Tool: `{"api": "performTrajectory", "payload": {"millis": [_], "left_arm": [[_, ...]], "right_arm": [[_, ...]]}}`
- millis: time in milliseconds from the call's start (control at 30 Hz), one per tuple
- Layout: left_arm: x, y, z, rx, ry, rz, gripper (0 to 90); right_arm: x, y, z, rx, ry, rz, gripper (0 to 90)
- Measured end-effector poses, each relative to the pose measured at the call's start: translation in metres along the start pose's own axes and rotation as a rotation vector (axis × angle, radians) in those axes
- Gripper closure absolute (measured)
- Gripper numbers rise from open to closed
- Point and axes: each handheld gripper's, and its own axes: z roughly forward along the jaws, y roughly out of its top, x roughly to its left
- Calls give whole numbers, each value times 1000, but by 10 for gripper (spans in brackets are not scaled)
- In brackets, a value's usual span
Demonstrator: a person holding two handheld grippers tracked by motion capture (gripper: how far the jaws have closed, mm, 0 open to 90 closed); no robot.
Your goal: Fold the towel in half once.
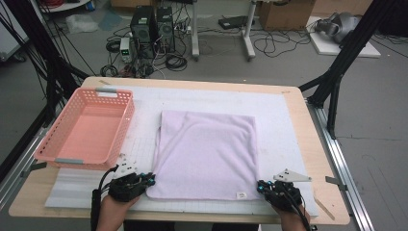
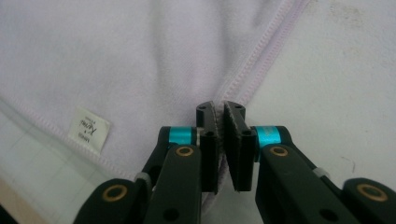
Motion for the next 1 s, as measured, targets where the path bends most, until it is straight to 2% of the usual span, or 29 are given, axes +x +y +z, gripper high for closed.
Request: {"api": "performTrajectory", "payload": {"millis": [100,233,267,333,400,433,467,500,533,567,600,700,800,833,900,933,1000], "left_arm": [[1,2,-5,36,-20,1,862],[-1,-2,-18,52,-76,0,862],[-1,-2,-18,52,-76,0,862],[-4,-9,-28,78,-114,23,861],[-3,-11,-30,77,-135,27,852],[0,-10,-29,70,-147,43,833],[0,-10,-29,70,-147,43,749],[6,-4,-23,34,-145,53,606],[10,1,-18,8,-132,44,534],[15,8,-13,-12,-116,38,483],[20,14,-9,-23,-101,38,473],[34,35,5,-69,-84,-4,468],[52,63,25,-89,-58,-50,460],[55,68,30,-113,-49,-62,463],[64,87,46,-117,-26,-61,466],[64,87,46,-117,-26,-61,467],[76,109,62,-151,10,-60,469]], "right_arm": [[-3,-1,-5,21,15,5,860],[-3,-7,-15,35,45,1,863],[-3,-10,-18,41,61,6,863],[-3,-13,-23,48,83,18,863],[-3,-16,-29,69,106,24,861],[-4,-16,-32,72,122,29,844],[-4,-16,-32,72,122,29,844],[-7,-12,-34,46,118,32,715],[-10,-9,-33,21,111,26,649],[-14,-5,-32,-16,105,25,569],[-18,1,-30,-65,93,23,547],[-28,14,-20,-118,61,12,545],[-36,26,-8,-135,38,-2,538],[-38,31,-4,-135,39,-4,538],[-42,37,3,-143,34,-8,538],[-45,41,7,-145,35,-9,538],[-49,46,12,-142,31,-18,535]]}}
